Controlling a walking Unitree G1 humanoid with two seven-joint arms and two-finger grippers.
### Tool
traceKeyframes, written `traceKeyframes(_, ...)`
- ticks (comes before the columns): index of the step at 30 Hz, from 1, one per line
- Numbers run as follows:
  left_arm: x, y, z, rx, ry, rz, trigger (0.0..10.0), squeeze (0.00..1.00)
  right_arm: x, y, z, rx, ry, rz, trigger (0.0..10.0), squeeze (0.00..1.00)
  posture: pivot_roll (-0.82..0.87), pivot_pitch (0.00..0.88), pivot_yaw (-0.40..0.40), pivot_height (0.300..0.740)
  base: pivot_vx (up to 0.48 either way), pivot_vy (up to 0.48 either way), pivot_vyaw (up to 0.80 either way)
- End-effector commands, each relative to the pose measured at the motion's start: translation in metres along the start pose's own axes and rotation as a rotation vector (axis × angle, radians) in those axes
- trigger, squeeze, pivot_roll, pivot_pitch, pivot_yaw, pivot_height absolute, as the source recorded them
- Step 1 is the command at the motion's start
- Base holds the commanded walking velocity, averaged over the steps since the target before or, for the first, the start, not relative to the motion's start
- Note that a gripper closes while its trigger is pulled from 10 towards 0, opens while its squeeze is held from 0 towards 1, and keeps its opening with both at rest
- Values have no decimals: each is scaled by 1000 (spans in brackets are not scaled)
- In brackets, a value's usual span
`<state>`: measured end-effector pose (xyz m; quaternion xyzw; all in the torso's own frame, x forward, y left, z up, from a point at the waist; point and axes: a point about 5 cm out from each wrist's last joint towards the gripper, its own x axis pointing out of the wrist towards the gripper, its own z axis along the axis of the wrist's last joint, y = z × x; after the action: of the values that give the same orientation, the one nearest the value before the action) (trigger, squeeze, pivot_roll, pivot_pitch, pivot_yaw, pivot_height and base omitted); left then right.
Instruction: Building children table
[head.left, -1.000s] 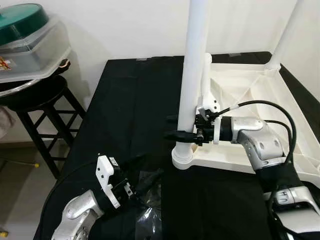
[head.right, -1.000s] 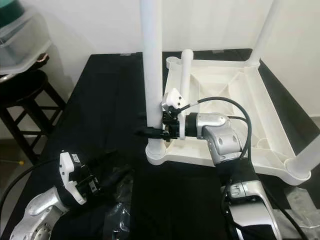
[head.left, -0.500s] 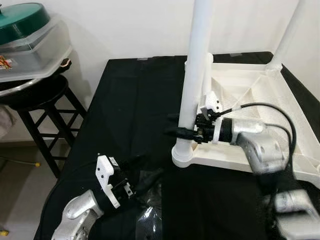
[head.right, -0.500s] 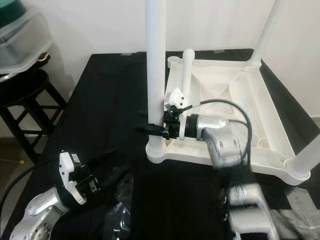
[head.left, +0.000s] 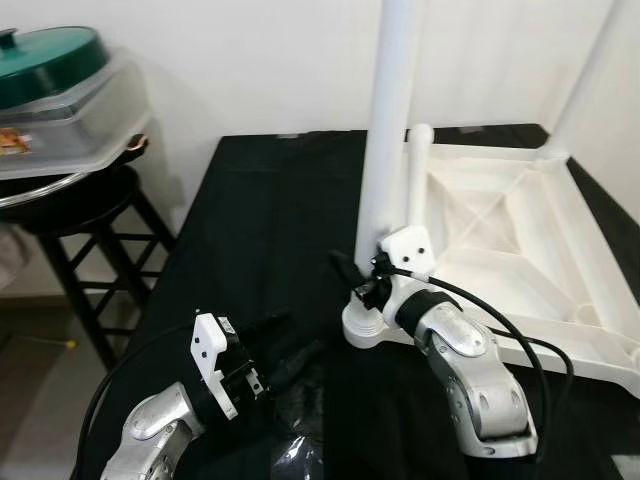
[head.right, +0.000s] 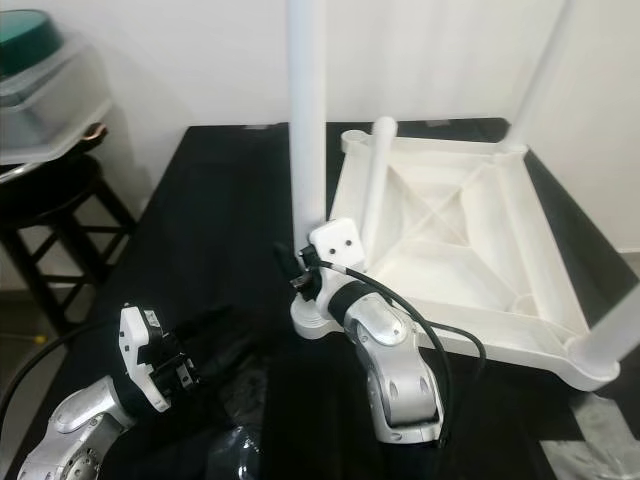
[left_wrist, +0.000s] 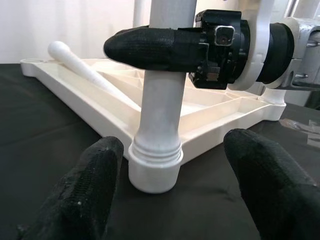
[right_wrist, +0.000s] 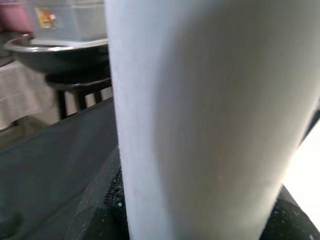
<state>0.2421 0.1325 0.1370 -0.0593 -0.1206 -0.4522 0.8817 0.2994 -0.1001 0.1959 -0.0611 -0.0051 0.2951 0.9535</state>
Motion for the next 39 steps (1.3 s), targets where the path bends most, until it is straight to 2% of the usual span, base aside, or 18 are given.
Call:
traceKeyframes(1,-4,0,-3,9,15,6,10000,0,-1,3,-35,109,195,28,10000,239,20,134,39,740,0,0,0)
traceKeyframes(2,-4,0,-3,9,15,6,10000,0,-1,3,-35,109,195,28,10000,239,20,134,39,740,0,0,0)
traceKeyframes(3,-4,0,-3,8,16,4,10000,0,0,5,-31,128,184,71,10000,1000,20,135,38,740,0,0,0)
traceKeyframes(8,-4,-1,-3,7,17,0,10000,0,2,6,-16,139,136,167,10000,1000,24,137,36,740,0,0,0)
traceKeyframes(9,-4,-1,-3,6,17,1,10000,0,3,2,-7,114,97,229,10000,918,27,136,36,740,0,0,0)
traceKeyframes(10,-4,-2,-4,6,16,1,10000,0,2,-5,2,72,56,298,10000,0,28,135,34,740,0,0,0)
traceKeyframes(14,-3,-2,-4,5,15,1,10000,0,0,-16,13,-3,16,397,10000,0,30,134,34,740,0,0,0)
traceKeyframes(16,-3,-3,-4,4,13,0,10000,0,0,-31,19,-74,13,467,10000,0,30,133,31,740,0,0,0)
traceKeyframes(20,-3,-4,-5,2,11,0,10000,0,9,-51,25,-114,25,443,9961,0,32,132,28,740,0,0,0)
traceKeyframes(21,-3,-4,-5,2,11,1,10000,0,11,-55,27,-109,26,442,8118,0,39,132,26,740,0,0,0)
traceKeyframes(22,-3,-4,-5,2,11,1,10000,0,11,-55,27,-109,26,442,8118,0,39,132,26,740,0,0,0)
traceKeyframes(23,-3,-5,-5,3,10,1,10000,0,13,-59,30,-99,20,462,3569,0,40,131,27,740,0,0,0)
traceKeyframes(25,-3,-5,-5,3,11,1,10000,0,14,-60,30,-97,17,475,3569,0,40,131,27,740,0,0,0)
traceKeyframes(26,-3,-6,-5,3,11,1,10000,0,13,-61,29,-100,20,496,0,0,41,130,26,740,0,0,0)
traceKeyframes(34,-3,-7,-6,-2,10,0,10000,0,6,-64,19,-101,54,608,0,0,35,134,30,740,0,0,0)
traceKeyframes(37,-3,-7,-5,-2,10,0,10000,0,5,-65,17,-98,60,618,0,0,35,134,30,740,0,0,0)
traceKeyframes(38,-3,-6,-5,-1,9,0,10000,0,3,-62,6,-83,101,589,0,0,23,142,26,740,0,0,0)
traceKeyframes(39,-3,-6,-5,-1,9,0,10000,0,3,-62,6,-83,101,589,0,0,23,142,26,740,0,0,0)
